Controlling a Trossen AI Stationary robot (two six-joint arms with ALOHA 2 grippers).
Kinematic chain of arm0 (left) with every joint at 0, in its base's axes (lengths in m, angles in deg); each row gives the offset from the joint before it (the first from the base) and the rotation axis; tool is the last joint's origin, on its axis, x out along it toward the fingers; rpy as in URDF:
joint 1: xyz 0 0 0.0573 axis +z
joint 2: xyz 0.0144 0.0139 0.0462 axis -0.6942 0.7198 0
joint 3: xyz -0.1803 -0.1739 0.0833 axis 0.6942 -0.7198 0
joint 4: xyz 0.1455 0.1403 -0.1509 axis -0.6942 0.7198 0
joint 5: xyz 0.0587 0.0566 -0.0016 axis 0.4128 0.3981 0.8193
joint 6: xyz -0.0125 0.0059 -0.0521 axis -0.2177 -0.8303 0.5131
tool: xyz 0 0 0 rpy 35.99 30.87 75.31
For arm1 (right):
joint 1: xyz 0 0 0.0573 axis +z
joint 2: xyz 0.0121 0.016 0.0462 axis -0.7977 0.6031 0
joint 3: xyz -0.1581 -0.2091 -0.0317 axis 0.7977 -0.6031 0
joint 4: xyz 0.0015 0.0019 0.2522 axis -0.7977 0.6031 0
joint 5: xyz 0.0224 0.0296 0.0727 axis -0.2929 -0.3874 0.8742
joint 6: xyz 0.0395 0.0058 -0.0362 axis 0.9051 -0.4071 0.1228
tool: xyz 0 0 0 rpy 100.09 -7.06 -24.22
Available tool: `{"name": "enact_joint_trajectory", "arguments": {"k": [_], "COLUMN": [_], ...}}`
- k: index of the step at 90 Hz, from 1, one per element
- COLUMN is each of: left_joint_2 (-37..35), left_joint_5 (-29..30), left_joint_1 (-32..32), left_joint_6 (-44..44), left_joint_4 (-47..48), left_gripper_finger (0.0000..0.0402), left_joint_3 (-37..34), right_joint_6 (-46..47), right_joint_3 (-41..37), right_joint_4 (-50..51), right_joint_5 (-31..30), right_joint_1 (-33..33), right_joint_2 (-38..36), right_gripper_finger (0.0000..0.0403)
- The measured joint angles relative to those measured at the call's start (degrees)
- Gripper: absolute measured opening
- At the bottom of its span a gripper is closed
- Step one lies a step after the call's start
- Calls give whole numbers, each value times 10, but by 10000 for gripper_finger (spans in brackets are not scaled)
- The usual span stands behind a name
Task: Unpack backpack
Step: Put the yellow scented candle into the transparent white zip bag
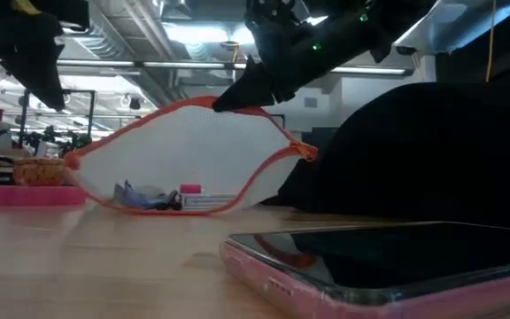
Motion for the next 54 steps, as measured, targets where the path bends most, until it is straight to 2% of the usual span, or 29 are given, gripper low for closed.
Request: {"name": "enact_joint_trajectory", "arguments": {"k": [10, 19, 38, 54], "left_joint_2": [-27, -70, -126, -124], "left_joint_5": [-10, -57, -93, -137], "left_joint_1": [30, 75, 175, 261], "left_joint_6": [-12, -22, -143, -99], "left_joint_4": [10, 6, -82, -94], "left_gripper_finger": [306, 324, 330, 330], "left_joint_3": [-7, -49, -72, -97], "right_joint_6": [-1, -1, -1, 0], "right_joint_3": [0, 0, 0, 0], "right_joint_4": [0, 0, 0, 1], "right_joint_5": [0, 0, 0, 0], "right_joint_1": [0, 0, 0, 0], "right_joint_2": [0, 0, 0, 0], "right_gripper_finger": [0, 0, 0, 0]}}
